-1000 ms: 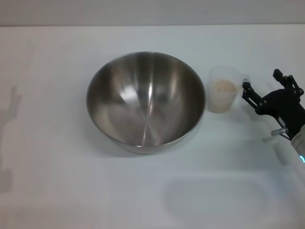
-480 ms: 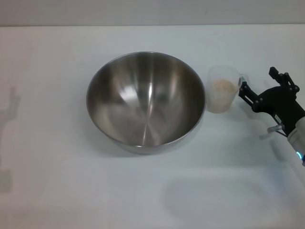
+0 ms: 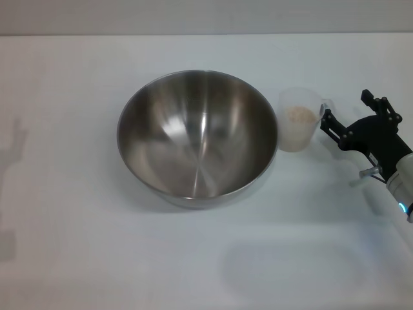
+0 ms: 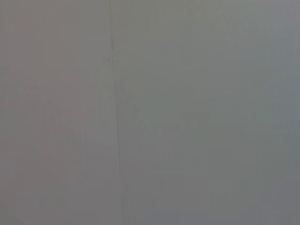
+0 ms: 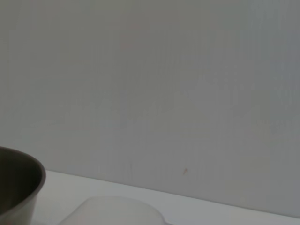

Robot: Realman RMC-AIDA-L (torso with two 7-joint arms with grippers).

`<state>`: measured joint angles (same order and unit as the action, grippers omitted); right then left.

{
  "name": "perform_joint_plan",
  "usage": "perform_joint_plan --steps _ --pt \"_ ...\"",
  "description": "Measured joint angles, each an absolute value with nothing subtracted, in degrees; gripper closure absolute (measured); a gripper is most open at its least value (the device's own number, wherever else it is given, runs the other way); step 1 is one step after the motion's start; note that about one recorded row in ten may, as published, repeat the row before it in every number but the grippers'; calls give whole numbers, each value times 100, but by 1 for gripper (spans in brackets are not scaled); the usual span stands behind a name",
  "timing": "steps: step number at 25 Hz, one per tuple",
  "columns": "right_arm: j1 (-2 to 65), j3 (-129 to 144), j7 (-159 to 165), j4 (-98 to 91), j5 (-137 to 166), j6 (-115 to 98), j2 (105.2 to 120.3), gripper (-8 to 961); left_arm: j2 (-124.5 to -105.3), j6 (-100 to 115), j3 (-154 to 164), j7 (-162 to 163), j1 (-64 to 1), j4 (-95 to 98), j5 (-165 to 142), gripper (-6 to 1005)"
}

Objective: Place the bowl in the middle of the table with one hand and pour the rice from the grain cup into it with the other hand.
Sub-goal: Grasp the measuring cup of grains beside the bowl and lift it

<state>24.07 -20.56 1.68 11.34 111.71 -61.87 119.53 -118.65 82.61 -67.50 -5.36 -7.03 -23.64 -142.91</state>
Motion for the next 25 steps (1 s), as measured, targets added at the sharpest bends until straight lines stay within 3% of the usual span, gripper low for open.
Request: perform_joint_plan --steps 8,12,18,25 --pt "2414 -2105 142 1136 11171 -6206 11962 147 -11865 8248 -6750 -536 -718 -2325 -14291 187" --pt "2428 -2110 139 1151 11171 -6220 11966 370 -11865 8236 -6728 -536 -729 -2311 -14291 187" --pt "2460 -2110 137 1176 11174 -6220 11972 586 -11865 8227 -6698 -536 -730 -2311 -14285 187" --pt "2463 -2108 135 1159 11186 -6227 11971 766 -11865 8220 -6697 -536 -736 -2312 -14286 186"
